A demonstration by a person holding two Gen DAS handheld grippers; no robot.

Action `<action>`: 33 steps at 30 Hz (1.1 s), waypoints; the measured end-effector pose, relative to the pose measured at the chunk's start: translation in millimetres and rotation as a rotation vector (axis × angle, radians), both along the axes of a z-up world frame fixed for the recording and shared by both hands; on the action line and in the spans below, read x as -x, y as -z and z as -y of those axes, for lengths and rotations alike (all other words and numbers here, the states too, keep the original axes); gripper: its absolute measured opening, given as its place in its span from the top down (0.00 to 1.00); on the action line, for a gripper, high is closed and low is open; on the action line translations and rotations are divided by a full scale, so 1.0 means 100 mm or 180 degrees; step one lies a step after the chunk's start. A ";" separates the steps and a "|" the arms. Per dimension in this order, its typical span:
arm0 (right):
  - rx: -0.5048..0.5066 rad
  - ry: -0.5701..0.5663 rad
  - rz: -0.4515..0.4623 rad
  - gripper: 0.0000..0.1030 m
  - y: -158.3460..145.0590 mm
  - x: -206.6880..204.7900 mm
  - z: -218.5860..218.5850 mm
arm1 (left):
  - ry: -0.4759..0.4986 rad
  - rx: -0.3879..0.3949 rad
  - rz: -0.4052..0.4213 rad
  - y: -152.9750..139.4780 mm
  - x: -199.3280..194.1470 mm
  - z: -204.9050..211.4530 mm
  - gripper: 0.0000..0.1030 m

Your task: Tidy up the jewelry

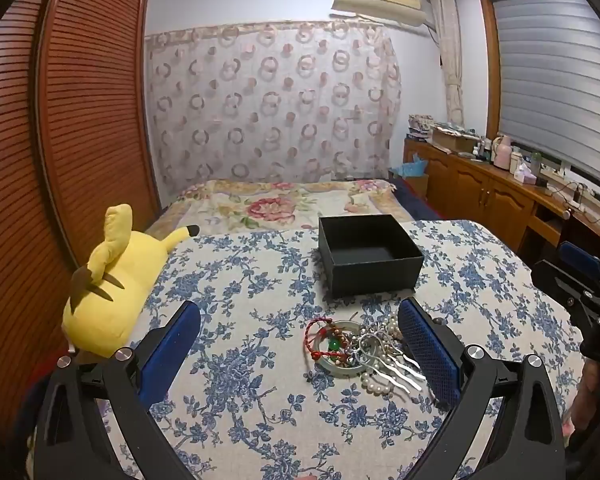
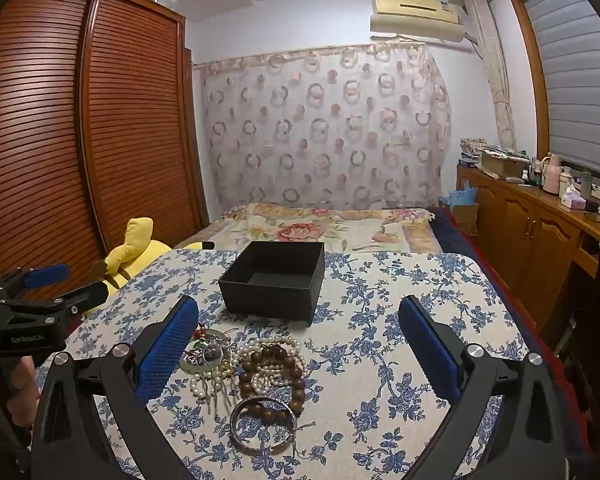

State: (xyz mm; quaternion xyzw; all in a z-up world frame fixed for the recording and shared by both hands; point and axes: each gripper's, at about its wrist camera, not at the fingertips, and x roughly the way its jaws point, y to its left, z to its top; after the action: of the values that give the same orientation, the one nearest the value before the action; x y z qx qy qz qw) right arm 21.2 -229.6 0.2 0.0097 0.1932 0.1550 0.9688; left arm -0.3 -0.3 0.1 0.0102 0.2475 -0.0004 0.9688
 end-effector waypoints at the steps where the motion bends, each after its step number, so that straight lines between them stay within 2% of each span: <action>1: 0.0001 0.0000 -0.0001 0.02 0.00 0.00 0.00 | 0.0002 -0.0001 -0.0003 0.00 0.00 0.00 0.07; 33: -0.0017 0.0020 -0.0003 0.02 0.00 0.03 0.04 | 0.0011 0.0032 0.0069 -0.06 0.06 0.03 0.07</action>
State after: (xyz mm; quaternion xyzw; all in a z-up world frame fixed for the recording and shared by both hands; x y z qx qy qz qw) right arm 18.7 -233.6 0.1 0.0130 0.1931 0.1524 0.9692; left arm -6.1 -3.1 6.3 0.0059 0.2370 -0.0032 0.9715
